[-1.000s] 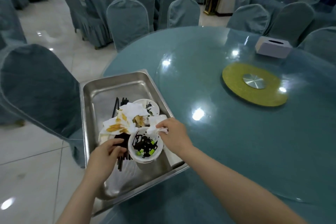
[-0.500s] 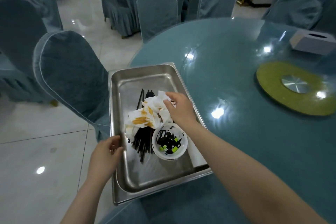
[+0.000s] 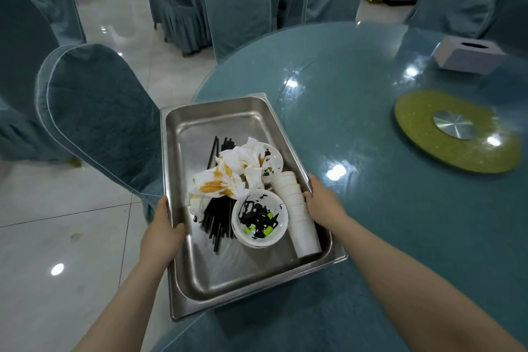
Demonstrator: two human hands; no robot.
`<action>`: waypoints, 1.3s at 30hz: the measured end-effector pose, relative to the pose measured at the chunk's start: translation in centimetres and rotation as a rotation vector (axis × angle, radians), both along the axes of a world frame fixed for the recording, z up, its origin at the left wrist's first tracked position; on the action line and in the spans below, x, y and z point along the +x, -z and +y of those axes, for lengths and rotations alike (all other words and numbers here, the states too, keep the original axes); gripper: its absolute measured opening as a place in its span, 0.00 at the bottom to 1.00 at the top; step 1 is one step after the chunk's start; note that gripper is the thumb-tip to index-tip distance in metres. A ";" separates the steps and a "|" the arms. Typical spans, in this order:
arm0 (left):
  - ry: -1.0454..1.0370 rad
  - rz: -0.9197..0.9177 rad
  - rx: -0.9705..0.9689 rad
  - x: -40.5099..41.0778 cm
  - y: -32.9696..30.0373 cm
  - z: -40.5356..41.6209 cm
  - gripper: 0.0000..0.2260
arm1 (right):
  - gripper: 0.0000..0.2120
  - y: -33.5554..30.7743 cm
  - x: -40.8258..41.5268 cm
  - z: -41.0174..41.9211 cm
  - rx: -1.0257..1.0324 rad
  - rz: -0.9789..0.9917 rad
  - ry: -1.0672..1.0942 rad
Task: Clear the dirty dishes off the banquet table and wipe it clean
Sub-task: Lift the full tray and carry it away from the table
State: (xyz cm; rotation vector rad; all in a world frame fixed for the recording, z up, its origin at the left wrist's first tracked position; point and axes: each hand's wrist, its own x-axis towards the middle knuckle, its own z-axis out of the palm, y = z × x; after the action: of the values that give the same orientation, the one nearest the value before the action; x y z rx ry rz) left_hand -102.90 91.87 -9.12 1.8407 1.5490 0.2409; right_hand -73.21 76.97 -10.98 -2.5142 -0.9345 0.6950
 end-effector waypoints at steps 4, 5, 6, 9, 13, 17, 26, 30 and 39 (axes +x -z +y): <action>-0.069 -0.036 0.077 0.2 -0.3 -0.3 0.32 | 0.24 0.2 -0.9 -0.3 0.091 -0.015 0.047; -0.077 -0.043 0.108 0.0 -0.5 -0.4 0.32 | 0.24 0.2 -1.1 -0.6 0.116 -0.016 0.053; -0.081 -0.048 0.134 -0.2 -0.7 -0.7 0.32 | 0.24 0.2 -1.3 -1.0 0.147 -0.008 0.061; -0.065 -0.061 0.190 -0.6 -2.0 -1.8 0.31 | 0.24 -0.4 -2.0 -2.5 0.274 0.034 0.095; -0.043 -0.099 0.294 0.2 -4.2 -3.3 0.32 | 0.24 -2.5 -1.5 -5.0 0.418 0.032 0.116; -0.007 -0.151 0.350 2.6 -6.4 -7.0 0.33 | 0.23 -5.0 0.6 -10.6 0.516 0.017 0.140; 0.185 -0.304 0.254 11.9 -9.9 -19.7 0.30 | 0.23 -11.7 5.3 -29.5 0.475 -0.108 0.307; 0.288 -0.325 0.217 15.6 -10.6 -25.1 0.30 | 0.23 -14.1 5.9 -37.9 0.419 -0.155 0.420; 0.600 -0.435 0.229 17.0 -12.2 -37.1 0.30 | 0.22 -16.2 -0.9 -54.7 0.410 -0.295 0.661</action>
State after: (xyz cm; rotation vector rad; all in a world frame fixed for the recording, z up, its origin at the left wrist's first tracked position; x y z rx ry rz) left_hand -85.90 54.72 3.12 2.1586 0.6587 0.5073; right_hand -74.16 22.22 5.20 -2.3533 -0.2357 -0.0702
